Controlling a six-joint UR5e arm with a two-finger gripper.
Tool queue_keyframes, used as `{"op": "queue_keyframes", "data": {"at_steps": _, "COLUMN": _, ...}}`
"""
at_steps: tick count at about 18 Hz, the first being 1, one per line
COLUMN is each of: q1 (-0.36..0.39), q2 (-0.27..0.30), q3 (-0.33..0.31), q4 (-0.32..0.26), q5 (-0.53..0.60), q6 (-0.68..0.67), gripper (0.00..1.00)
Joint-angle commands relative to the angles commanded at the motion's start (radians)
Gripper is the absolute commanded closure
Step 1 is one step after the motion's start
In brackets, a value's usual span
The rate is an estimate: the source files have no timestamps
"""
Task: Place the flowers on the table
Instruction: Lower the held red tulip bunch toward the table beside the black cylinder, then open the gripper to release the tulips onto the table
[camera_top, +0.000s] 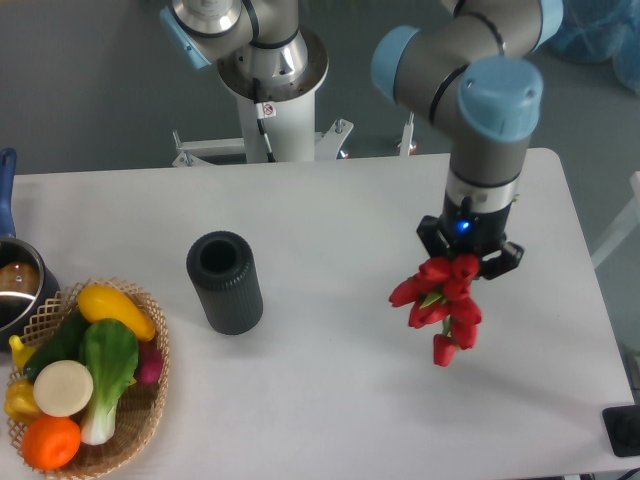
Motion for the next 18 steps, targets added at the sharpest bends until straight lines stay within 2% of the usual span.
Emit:
{"op": "queue_keyframes", "data": {"at_steps": 3, "q1": -0.023, "q2": -0.037, "q3": 0.000, "q4": 0.049, "q5": -0.002, "q6": -0.032, "gripper": 0.89}}
{"op": "queue_keyframes", "data": {"at_steps": 5, "q1": -0.025, "q2": -0.051, "q3": 0.000, "q4": 0.051, "q5": -0.003, "q6": -0.038, "gripper": 0.84}}
{"op": "queue_keyframes", "data": {"at_steps": 7, "q1": -0.025, "q2": -0.058, "q3": 0.002, "q4": 0.051, "q5": -0.006, "q6": -0.040, "gripper": 0.63}}
{"op": "queue_keyframes", "data": {"at_steps": 8, "q1": -0.026, "q2": -0.060, "q3": 0.000, "q4": 0.049, "q5": -0.009, "q6": -0.040, "gripper": 0.58}}
{"op": "queue_keyframes", "data": {"at_steps": 10, "q1": -0.029, "q2": -0.061, "q3": 0.000, "q4": 0.049, "q5": -0.023, "q6": -0.040, "gripper": 0.42}}
{"op": "queue_keyframes", "data": {"at_steps": 12, "q1": -0.029, "q2": -0.061, "q3": 0.000, "q4": 0.049, "q5": -0.035, "q6": -0.040, "gripper": 0.34}}
{"op": "queue_keyframes", "data": {"at_steps": 13, "q1": -0.029, "q2": -0.061, "q3": 0.000, "q4": 0.049, "q5": -0.037, "q6": -0.040, "gripper": 0.26}}
{"op": "queue_keyframes", "data": {"at_steps": 18, "q1": -0.023, "q2": -0.049, "q3": 0.000, "q4": 0.063, "q5": -0.037, "q6": -0.040, "gripper": 0.08}}
